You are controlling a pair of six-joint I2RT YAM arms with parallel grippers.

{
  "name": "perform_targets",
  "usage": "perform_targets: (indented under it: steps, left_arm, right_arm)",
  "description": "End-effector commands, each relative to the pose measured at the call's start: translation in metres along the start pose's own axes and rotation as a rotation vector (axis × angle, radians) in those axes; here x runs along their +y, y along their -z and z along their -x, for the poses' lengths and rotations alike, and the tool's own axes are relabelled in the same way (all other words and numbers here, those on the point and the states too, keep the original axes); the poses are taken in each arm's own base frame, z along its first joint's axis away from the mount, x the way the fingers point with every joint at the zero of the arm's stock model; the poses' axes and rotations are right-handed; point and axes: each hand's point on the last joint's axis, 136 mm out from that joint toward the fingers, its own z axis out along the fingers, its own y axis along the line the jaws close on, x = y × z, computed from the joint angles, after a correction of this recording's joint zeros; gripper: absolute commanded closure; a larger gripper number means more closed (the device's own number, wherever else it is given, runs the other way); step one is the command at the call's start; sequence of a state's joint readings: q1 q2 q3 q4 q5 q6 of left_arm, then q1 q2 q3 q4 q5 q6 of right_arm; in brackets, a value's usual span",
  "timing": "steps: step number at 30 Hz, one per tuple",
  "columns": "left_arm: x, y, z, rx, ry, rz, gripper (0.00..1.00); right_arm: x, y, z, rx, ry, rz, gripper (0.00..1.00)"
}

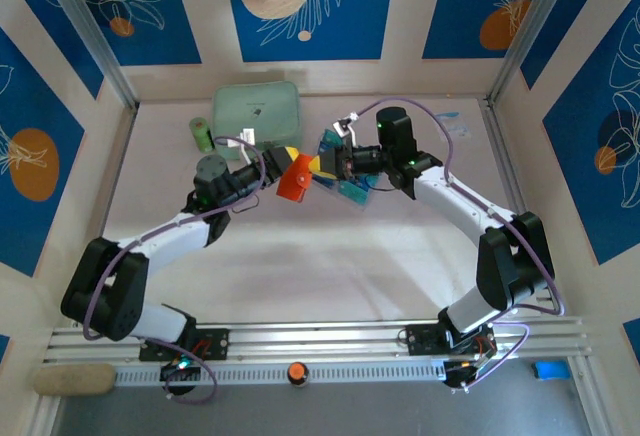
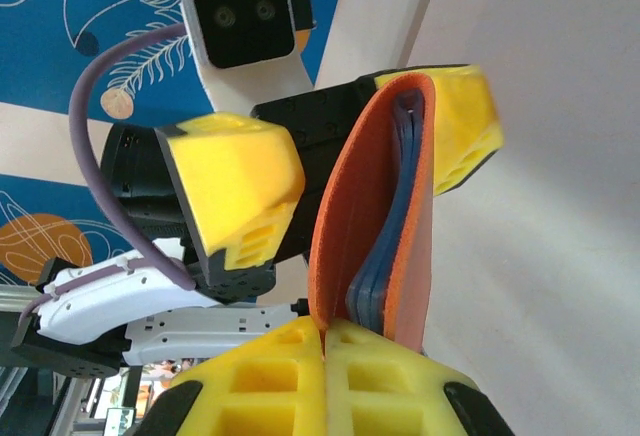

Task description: Put the credit cards into the card holder

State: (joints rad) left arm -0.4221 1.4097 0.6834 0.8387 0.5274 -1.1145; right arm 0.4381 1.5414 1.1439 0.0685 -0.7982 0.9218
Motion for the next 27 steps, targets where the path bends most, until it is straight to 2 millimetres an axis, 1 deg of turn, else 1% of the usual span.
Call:
perform_targets:
  steps: [1, 4, 9, 15, 19, 21, 26, 27]
  left_arm:
    - [-0.018, -0.001, 0.000, 0.007, -0.032, -0.081, 0.39]
    - [-0.019, -0.001, 0.000, 0.008, -0.038, -0.087, 0.45]
    - [-0.020, -0.001, -0.002, 0.016, -0.041, -0.093, 0.47]
    - [-0.023, -0.002, -0.004, 0.027, -0.045, -0.108, 0.57]
    - [-0.021, -0.002, -0.006, 0.037, -0.048, -0.102, 0.57]
    - [-0.022, -0.002, -0.006, 0.039, -0.055, -0.099, 0.59]
    - [-0.020, -0.001, -0.007, 0.041, -0.064, -0.088, 0.76]
    - [-0.020, -0.001, -0.007, 0.041, -0.064, -0.086, 0.77]
  right_arm:
    - [-0.003, 0.003, -0.003, 0.018, -0.012, 0.020, 1.00]
    - [-0.009, 0.004, -0.001, 0.013, -0.024, 0.013, 1.00]
    - [-0.016, 0.004, -0.001, 0.013, -0.042, 0.008, 1.00]
    - [-0.022, 0.002, 0.001, 0.016, -0.051, 0.009, 1.00]
    - [-0.024, 0.001, 0.001, 0.020, -0.055, 0.011, 1.00]
    - [-0.024, 0.000, 0.001, 0.022, -0.055, 0.011, 1.00]
    - [-0.027, 0.001, 0.003, 0.021, -0.061, 0.008, 1.00]
    - [-0.028, 0.001, 0.003, 0.021, -0.061, 0.008, 1.00]
